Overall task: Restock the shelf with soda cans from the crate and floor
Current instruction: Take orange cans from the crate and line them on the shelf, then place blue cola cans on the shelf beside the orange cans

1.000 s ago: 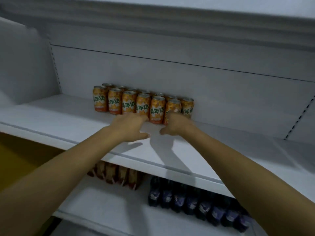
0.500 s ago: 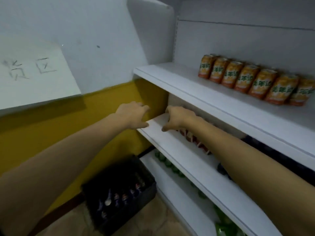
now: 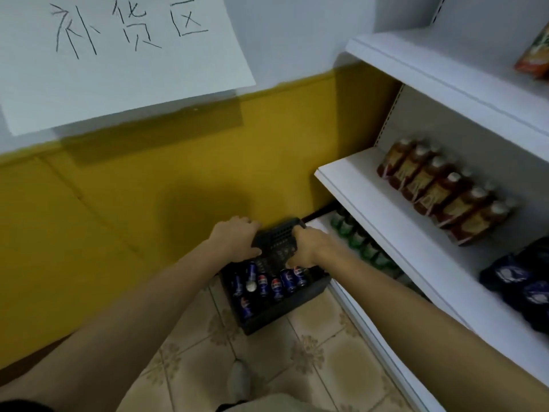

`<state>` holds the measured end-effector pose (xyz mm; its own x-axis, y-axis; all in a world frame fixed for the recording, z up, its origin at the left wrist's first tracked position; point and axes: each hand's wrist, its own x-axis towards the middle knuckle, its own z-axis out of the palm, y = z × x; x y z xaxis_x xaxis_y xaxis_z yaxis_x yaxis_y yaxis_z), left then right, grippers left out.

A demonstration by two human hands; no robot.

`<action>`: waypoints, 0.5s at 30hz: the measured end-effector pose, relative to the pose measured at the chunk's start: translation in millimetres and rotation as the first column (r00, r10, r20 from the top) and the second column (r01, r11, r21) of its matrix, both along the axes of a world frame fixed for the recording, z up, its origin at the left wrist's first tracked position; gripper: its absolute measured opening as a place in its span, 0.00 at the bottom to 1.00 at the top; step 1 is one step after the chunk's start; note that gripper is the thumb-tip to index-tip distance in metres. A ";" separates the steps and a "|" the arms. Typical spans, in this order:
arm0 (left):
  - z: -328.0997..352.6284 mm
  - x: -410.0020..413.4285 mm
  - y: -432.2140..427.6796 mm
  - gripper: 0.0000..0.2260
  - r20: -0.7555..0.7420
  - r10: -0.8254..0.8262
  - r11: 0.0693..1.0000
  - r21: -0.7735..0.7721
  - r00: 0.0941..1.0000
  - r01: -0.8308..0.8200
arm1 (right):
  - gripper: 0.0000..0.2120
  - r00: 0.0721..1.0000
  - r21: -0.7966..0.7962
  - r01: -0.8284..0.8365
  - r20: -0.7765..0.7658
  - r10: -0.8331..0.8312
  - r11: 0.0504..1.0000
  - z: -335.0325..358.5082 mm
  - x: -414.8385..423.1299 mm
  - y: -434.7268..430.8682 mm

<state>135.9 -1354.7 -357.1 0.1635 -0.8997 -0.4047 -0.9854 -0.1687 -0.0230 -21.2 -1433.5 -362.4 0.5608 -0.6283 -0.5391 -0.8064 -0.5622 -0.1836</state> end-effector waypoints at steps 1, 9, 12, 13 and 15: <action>-4.4 10.0 -1.5 0.29 -0.010 -0.009 1.000 0.008 1.000 0.009 | 0.34 1.000 0.004 0.011 -0.004 -0.011 1.000 -5.3 9.9 -1.4; -53.9 66.7 -4.8 0.28 -0.148 -0.067 0.992 0.095 0.987 0.082 | 0.34 0.991 0.094 0.134 0.000 -0.134 0.987 -48.9 52.0 -10.9; -85.5 79.0 -1.7 0.27 -0.229 -0.010 0.988 0.149 0.973 0.045 | 0.37 0.981 0.154 0.191 0.016 -0.196 0.969 -78.9 54.7 -4.6; -96.0 81.3 -0.9 0.27 -0.261 0.041 0.984 0.179 0.964 0.006 | 0.38 0.975 0.188 0.212 0.024 -0.221 0.959 -94.1 53.9 -2.1; -121.9 83.4 1.5 0.28 -0.356 0.165 0.967 0.240 0.920 -0.081 | 0.39 0.967 0.271 0.234 0.031 -0.252 0.934 -124.6 50.8 3.8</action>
